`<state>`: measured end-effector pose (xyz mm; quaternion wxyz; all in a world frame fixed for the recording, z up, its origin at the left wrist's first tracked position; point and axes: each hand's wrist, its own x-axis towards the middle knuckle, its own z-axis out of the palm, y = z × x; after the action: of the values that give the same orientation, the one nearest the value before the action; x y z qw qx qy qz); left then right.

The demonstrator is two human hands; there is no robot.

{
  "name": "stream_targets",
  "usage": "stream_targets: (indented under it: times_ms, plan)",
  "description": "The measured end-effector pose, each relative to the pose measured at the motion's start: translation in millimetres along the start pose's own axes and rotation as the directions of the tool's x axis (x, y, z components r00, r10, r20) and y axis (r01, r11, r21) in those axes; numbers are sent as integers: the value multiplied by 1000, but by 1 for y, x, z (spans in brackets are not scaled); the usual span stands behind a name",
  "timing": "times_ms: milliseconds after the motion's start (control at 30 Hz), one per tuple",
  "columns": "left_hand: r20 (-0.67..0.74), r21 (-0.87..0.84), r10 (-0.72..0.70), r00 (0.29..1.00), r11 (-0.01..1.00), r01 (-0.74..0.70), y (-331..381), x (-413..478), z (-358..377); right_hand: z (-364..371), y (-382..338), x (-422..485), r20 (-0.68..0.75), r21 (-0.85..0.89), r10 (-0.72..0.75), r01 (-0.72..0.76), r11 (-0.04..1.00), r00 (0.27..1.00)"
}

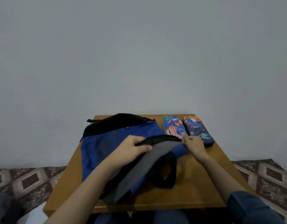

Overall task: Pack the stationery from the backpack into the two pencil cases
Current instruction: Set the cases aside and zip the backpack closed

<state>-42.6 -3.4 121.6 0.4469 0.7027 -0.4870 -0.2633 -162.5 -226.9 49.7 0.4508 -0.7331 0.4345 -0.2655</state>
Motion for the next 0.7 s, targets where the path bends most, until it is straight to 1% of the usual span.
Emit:
stream_targets:
  times_ms: [33, 100, 133, 167, 200, 267, 333, 367, 400, 433, 500, 533, 600, 633, 700]
  plan:
    - [-120, -3, -22, 993, 1000, 22, -1, 9, 1, -5, -2, -5, 6, 37, 30, -30, 999, 1000]
    - [-323, -28, -45, 945, 999, 38, -1, 31, 9, -18, -6, -17, -16, 78, 79, -78, 994, 997]
    - [-404, -52, -50, 913, 998, 32, 1, 39, 16, -23, -10, -24, -27, 106, 105, -101, 989, 994]
    - [-447, -105, -57, 893, 994, 11, 6, 46, 27, -29, -15, -34, -17, 140, 142, -138, 981, 990]
    - [-453, -180, -61, 889, 983, -25, 11, 50, 37, -32, -20, -44, 39, 164, 182, -186, 969, 983]
    - [-361, -284, -18, 932, 954, -91, 23, 50, 60, -33, -26, -65, 217, 213, 193, -240, 947, 957]
    - [-207, -222, 49, 977, 970, -96, 28, 42, 80, -25, -26, -82, 372, 262, 121, -229, 938, 920]
    - [-157, -182, 52, 986, 980, -80, 25, 39, 86, -20, -24, -87, 399, 302, 66, -199, 933, 914]
    - [-132, -183, 22, 991, 982, -46, 22, 37, 89, -17, -20, -86, 393, 355, 8, -160, 921, 919]
    - [-124, -224, -27, 992, 975, -1, 17, 35, 89, -14, -19, -86, 378, 422, -43, -131, 897, 925]
    - [-138, -367, -122, 983, 928, 63, 11, 33, 82, -12, -19, -84, 385, 496, -115, -101, 862, 916]
    - [-154, -425, -159, 975, 902, 80, 10, 34, 78, -10, -19, -83, 416, 486, -128, -101, 868, 900]
    - [-181, -484, -196, 964, 871, 87, 13, 36, 68, -2, -21, -90, 491, 370, -114, -88, 925, 864]
    - [-201, -500, -191, 961, 863, 67, 17, 38, 62, 4, -24, -93, 493, 312, -88, -82, 946, 866]
    - [-282, -479, -166, 945, 877, 11, 22, 43, 40, 11, -23, -94, 402, 300, -30, -100, 949, 915]
